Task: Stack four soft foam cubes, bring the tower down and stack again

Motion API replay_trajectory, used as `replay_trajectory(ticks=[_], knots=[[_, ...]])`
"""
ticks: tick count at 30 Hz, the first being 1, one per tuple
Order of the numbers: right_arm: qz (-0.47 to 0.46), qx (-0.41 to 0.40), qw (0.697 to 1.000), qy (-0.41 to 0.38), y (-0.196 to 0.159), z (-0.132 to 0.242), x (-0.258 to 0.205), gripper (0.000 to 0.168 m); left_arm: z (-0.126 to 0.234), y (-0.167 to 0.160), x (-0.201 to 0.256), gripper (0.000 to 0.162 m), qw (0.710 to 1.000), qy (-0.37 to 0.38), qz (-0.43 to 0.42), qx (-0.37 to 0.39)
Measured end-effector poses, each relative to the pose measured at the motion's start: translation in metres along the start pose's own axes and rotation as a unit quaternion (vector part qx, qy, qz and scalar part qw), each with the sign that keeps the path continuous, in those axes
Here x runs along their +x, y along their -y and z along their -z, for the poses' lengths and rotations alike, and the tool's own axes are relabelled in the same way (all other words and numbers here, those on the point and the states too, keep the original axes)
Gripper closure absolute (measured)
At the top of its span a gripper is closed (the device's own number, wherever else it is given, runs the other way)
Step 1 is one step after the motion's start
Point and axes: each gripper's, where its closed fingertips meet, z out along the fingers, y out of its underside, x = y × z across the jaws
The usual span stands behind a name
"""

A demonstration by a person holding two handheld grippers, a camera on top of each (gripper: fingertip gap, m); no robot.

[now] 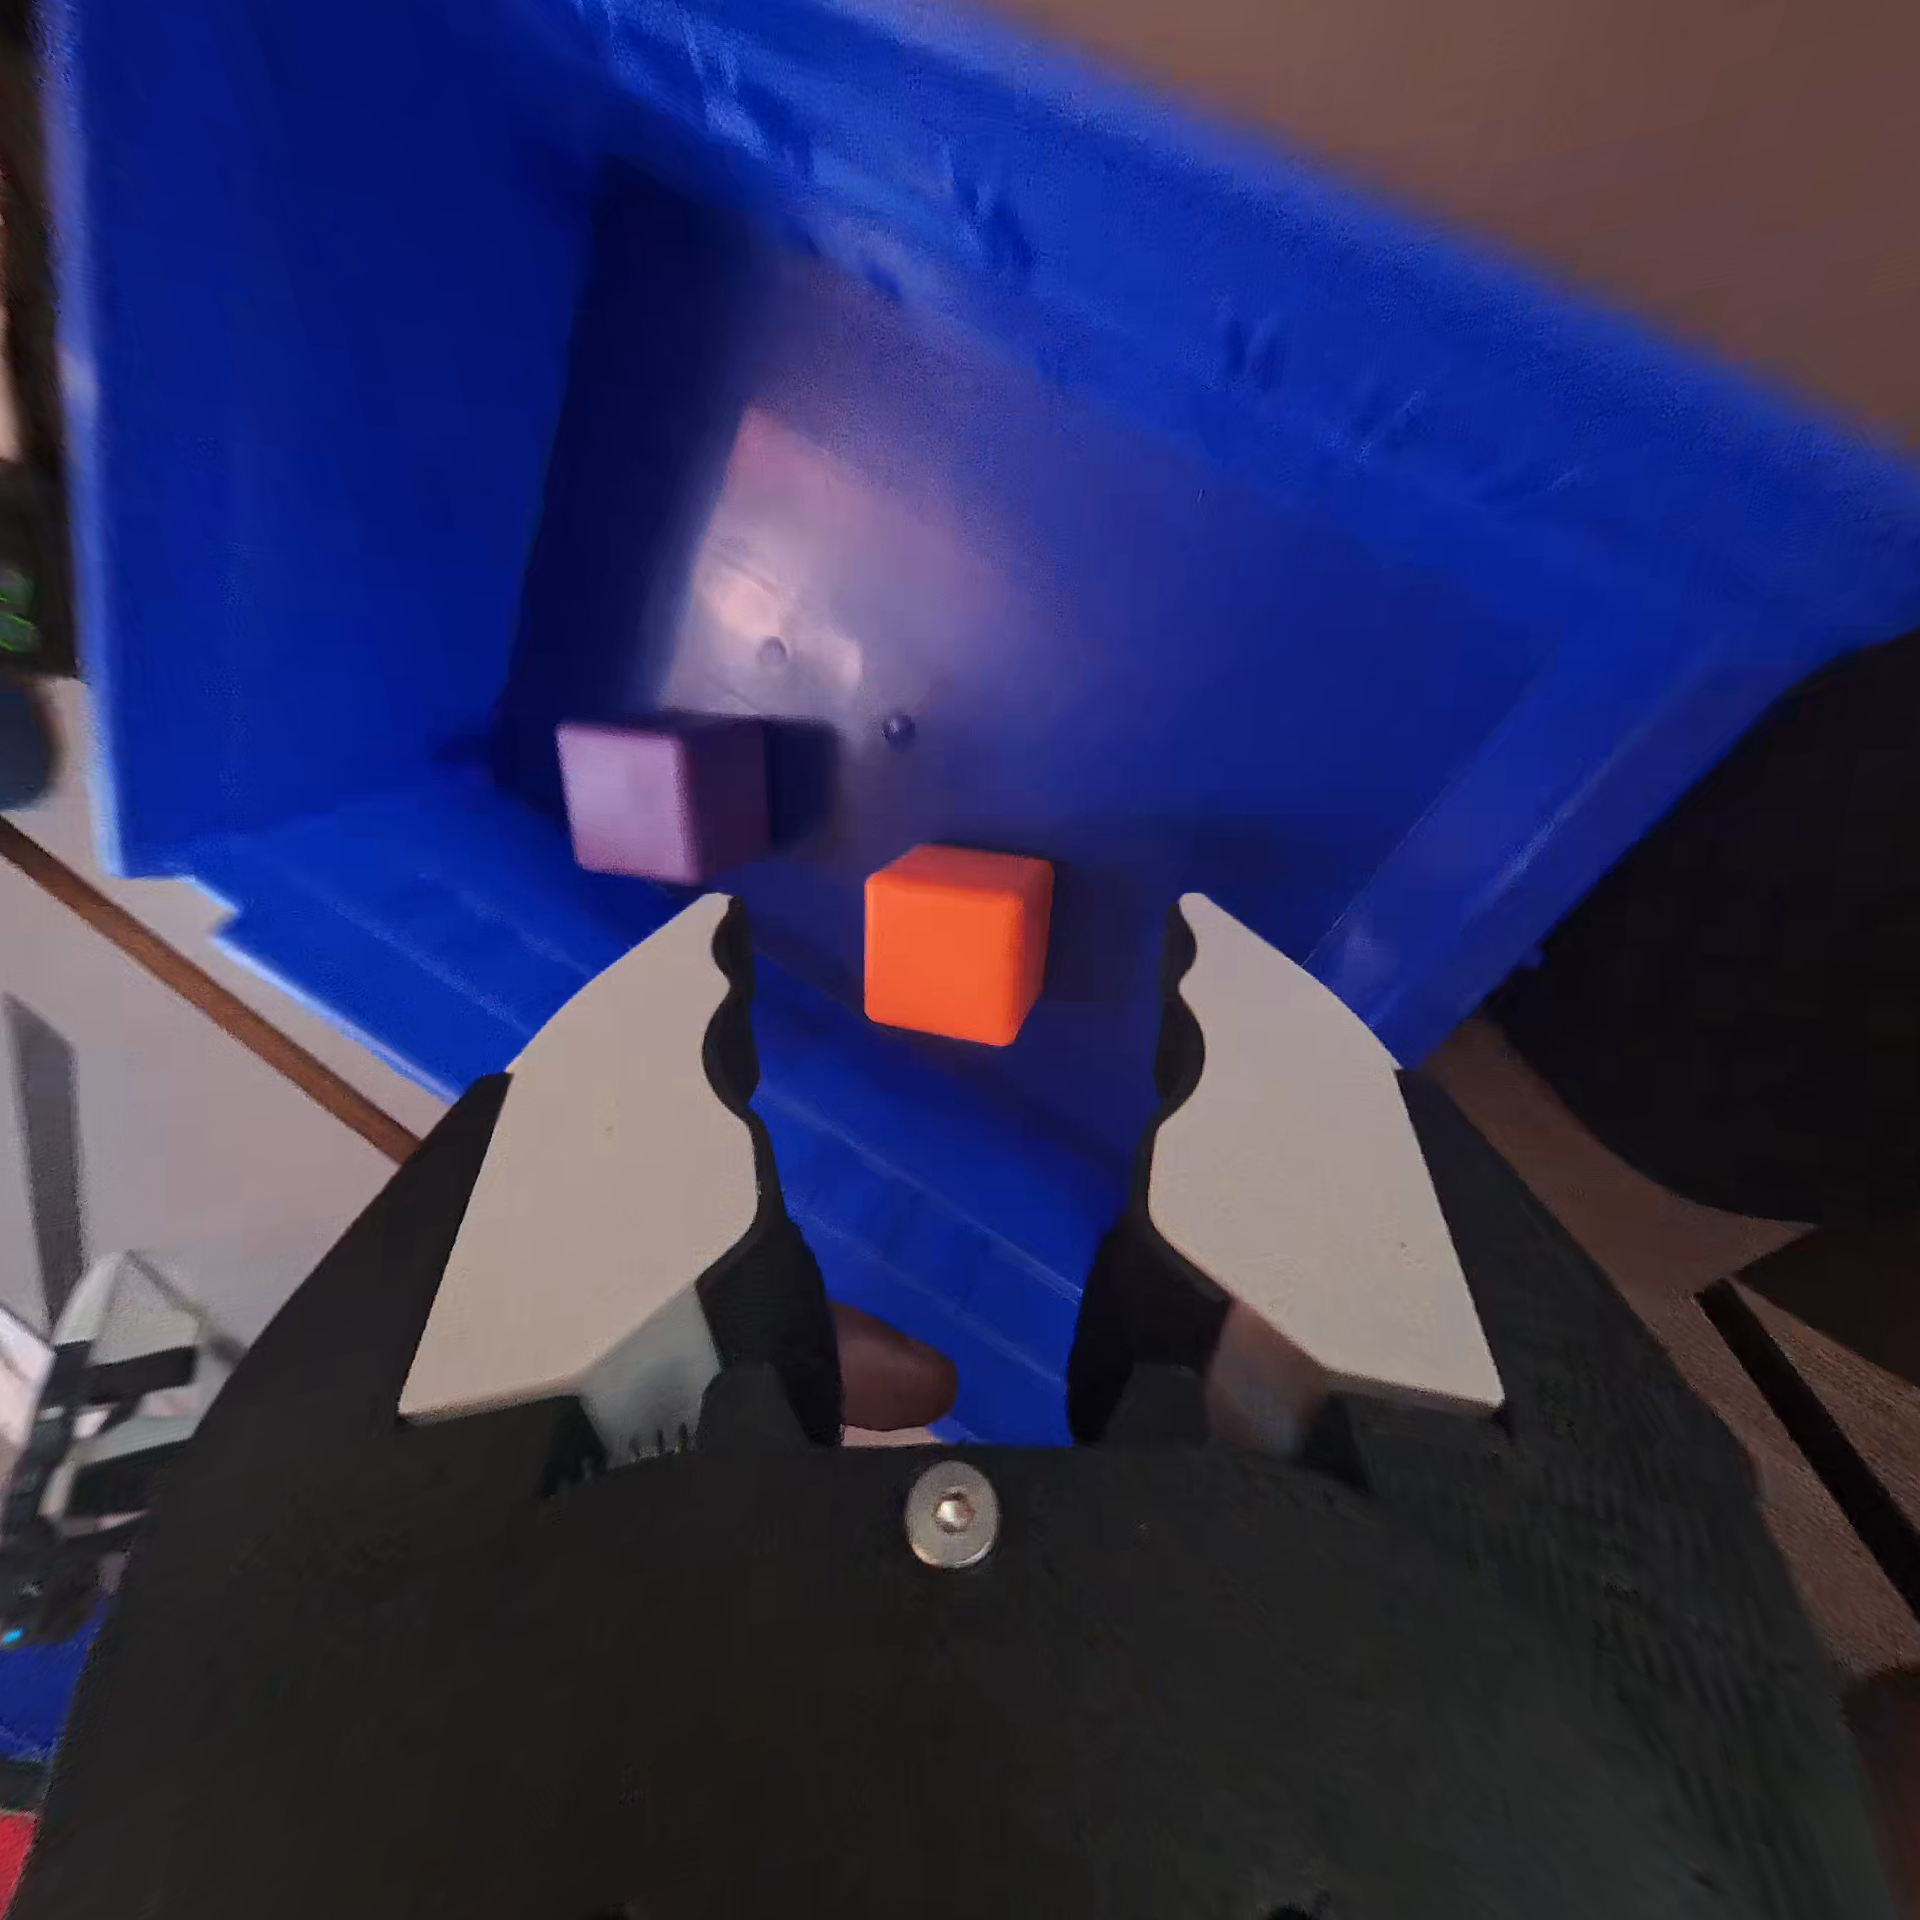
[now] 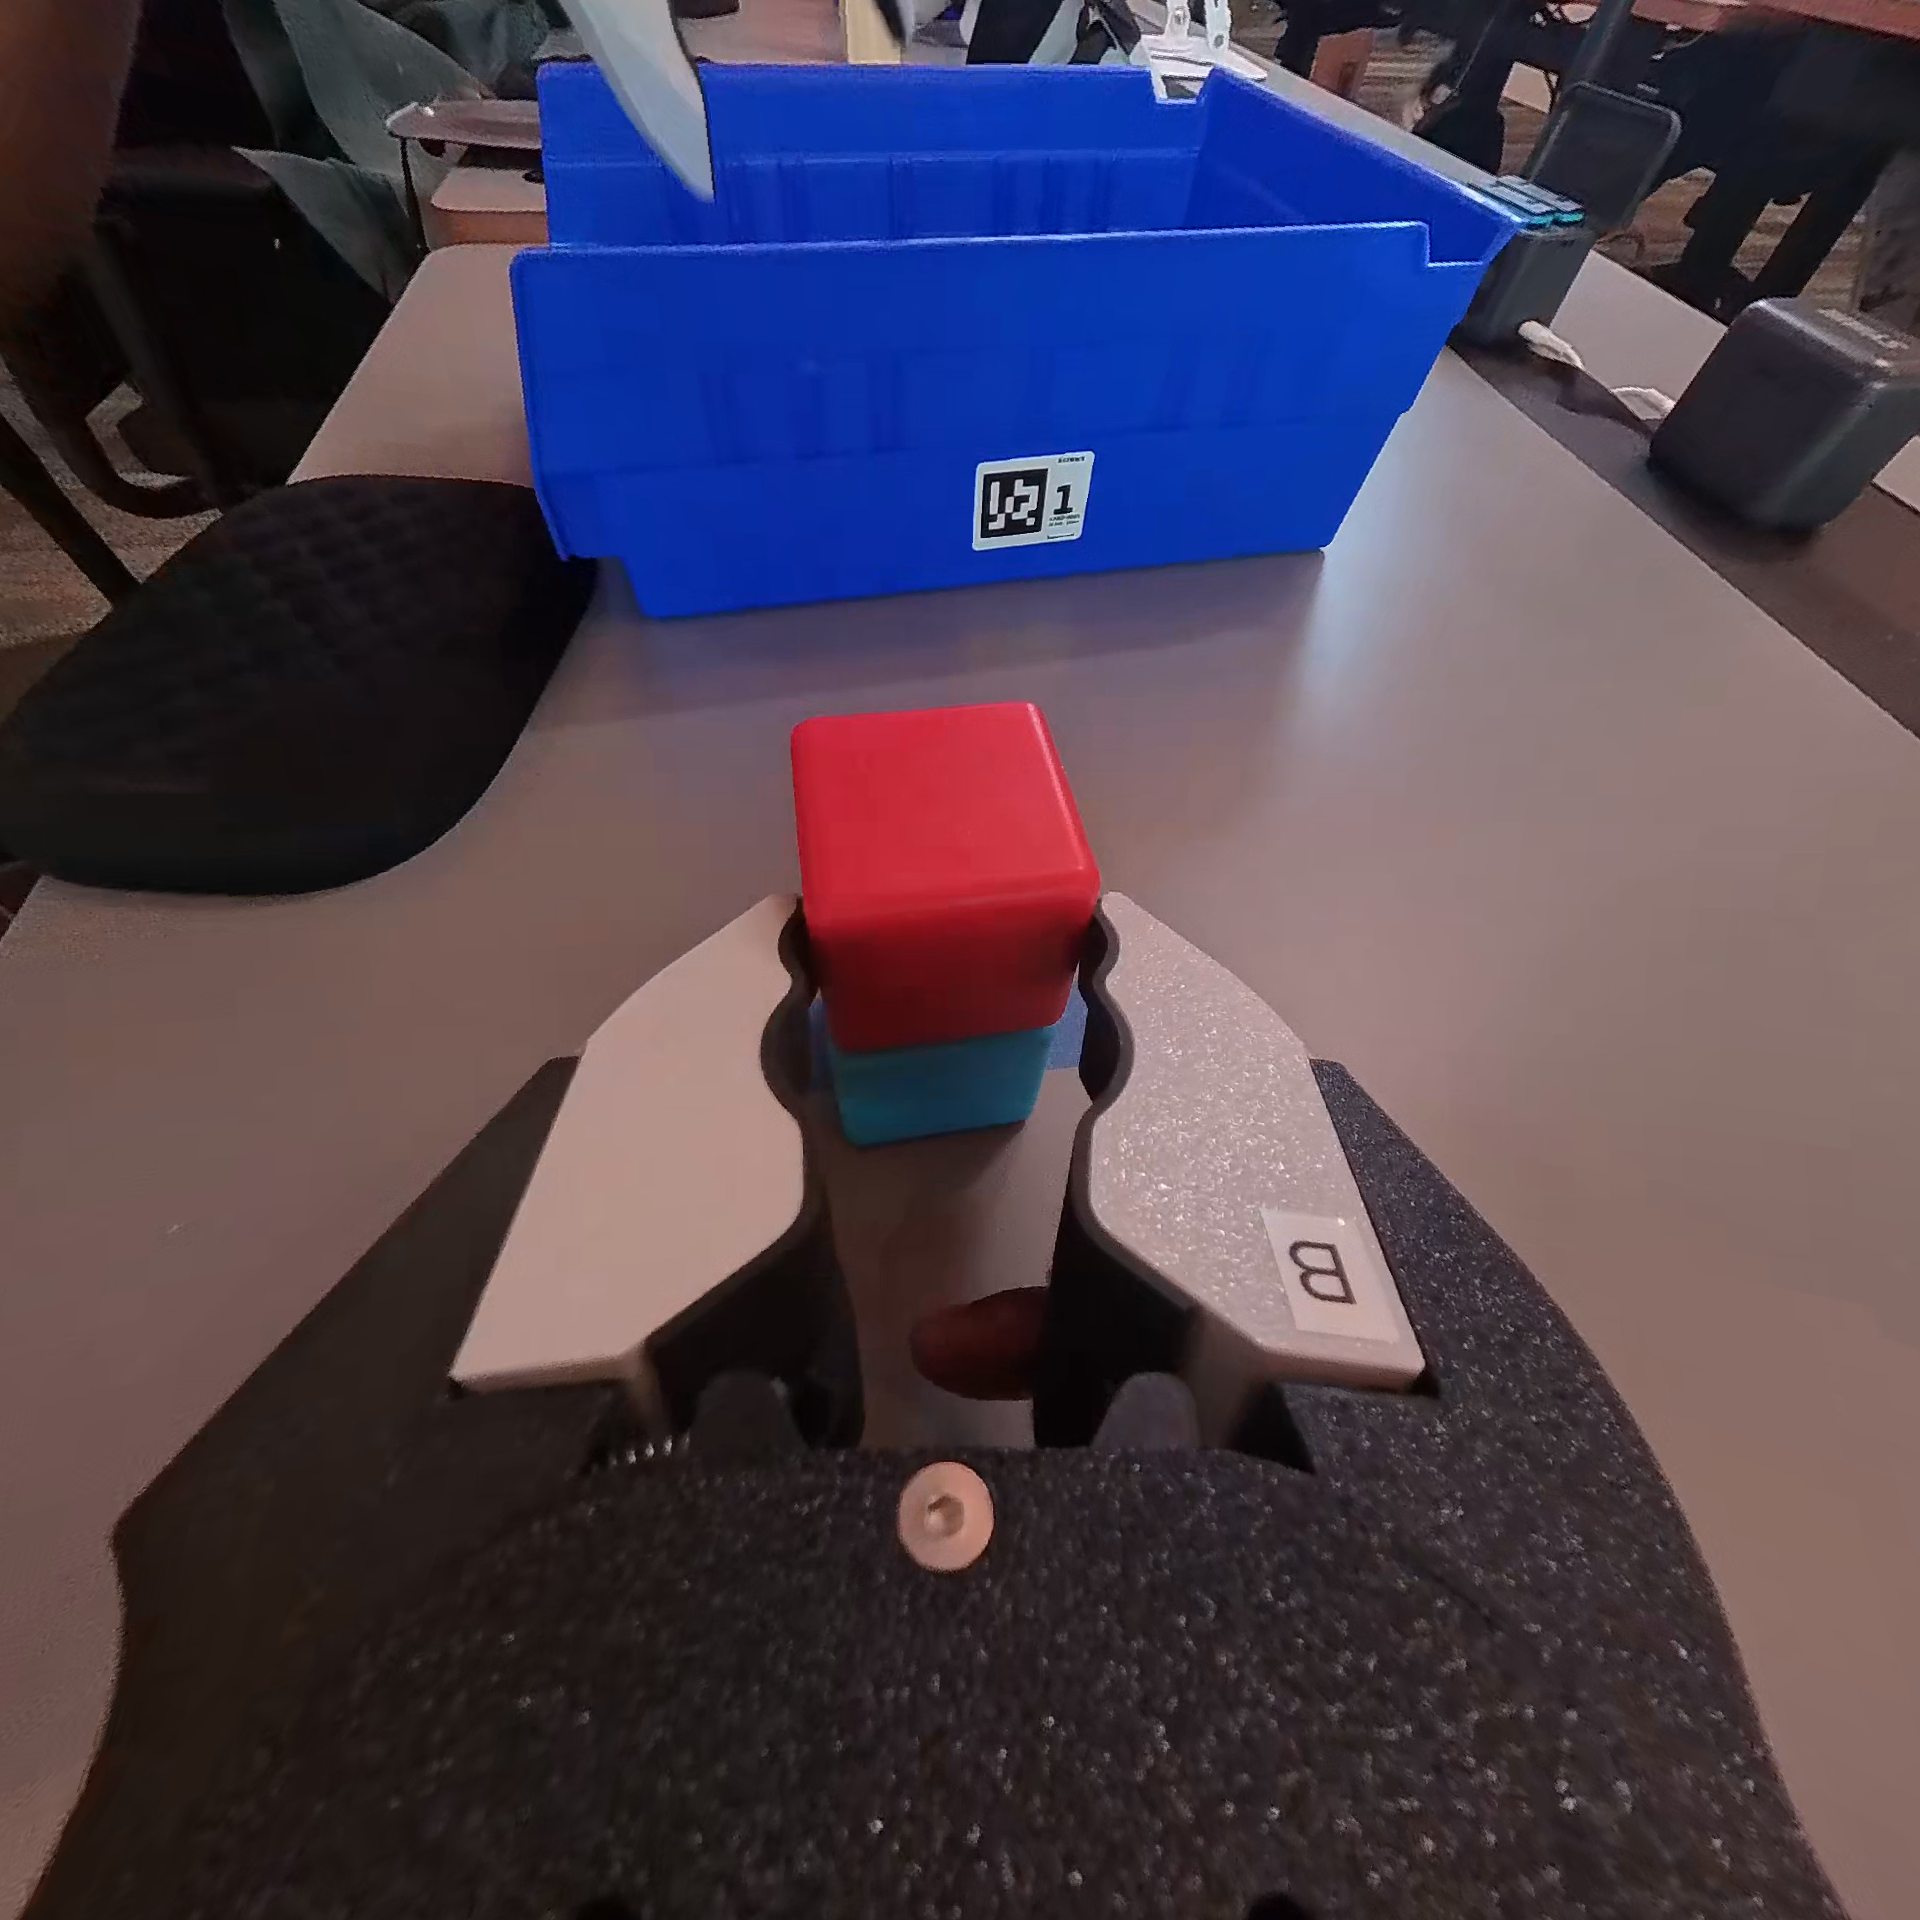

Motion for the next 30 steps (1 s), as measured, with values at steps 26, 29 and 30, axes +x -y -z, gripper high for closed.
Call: replay_trajectory(ticks=[26,29,30], knots=[[0.003,0.000,1.000,0.001,0.000,0.000,0.000,0.119,0.041,0.086,0.036,0.113,0.988,0.002,-0.147,0.039],[0.004,0.000,1.000,0.000,0.000,0.000,0.000,0.119,0.047,0.134,0.062,0.113,0.980,-0.017,-0.185,0.076],[0.004,0.000,1.000,0.000,0.000,0.000,0.000,0.119,0.047,0.148,0.071,0.113,0.977,-0.023,-0.195,0.083]])
